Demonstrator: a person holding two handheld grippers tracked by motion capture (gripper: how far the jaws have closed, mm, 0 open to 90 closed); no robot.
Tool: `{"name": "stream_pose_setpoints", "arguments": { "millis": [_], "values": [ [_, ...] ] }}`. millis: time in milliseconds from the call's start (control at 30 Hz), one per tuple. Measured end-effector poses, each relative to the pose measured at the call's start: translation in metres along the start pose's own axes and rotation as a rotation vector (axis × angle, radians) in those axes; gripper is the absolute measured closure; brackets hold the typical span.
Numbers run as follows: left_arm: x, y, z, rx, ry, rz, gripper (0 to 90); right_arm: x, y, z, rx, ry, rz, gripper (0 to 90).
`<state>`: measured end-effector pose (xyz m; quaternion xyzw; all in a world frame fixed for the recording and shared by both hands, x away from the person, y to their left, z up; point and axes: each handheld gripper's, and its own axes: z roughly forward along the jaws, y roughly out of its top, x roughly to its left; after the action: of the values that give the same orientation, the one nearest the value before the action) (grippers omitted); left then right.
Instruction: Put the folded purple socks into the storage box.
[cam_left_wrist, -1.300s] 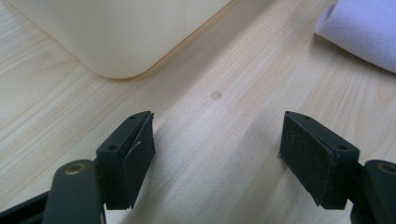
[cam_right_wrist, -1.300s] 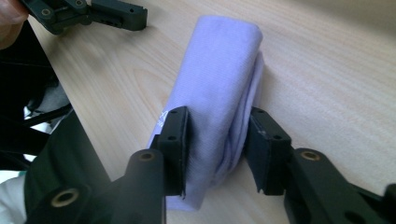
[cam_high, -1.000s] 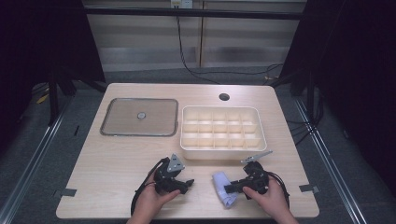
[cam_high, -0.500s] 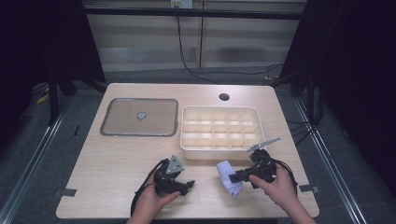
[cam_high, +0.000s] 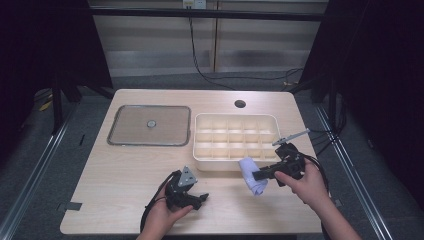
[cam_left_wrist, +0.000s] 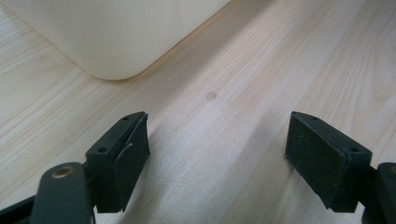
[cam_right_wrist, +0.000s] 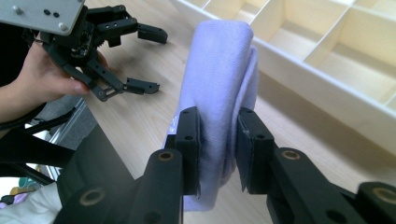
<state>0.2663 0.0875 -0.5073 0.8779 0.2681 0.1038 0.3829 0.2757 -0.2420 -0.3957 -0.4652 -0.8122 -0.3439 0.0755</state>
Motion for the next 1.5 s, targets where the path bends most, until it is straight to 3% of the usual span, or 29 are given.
{"name": "stream_pose_setpoints", "arguments": {
  "millis": [333, 600, 1500],
  "values": [
    [0.000, 0.000, 0.000, 0.000, 0.000, 0.000, 21.1, -0.006, 0.015, -0.016, -0.002, -0.021, 0.007, 72.8],
    [0.000, 0.000, 0.000, 0.001, 0.000, 0.000, 21.1, -0.015, 0.029, -0.026, -0.011, -0.066, 0.025, 72.8],
    [0.000, 0.000, 0.000, 0.000, 0.000, -0.001, 21.1, -0.046, 0.050, -0.028, -0.010, -0.161, 0.085, 72.8]
  ]
}}
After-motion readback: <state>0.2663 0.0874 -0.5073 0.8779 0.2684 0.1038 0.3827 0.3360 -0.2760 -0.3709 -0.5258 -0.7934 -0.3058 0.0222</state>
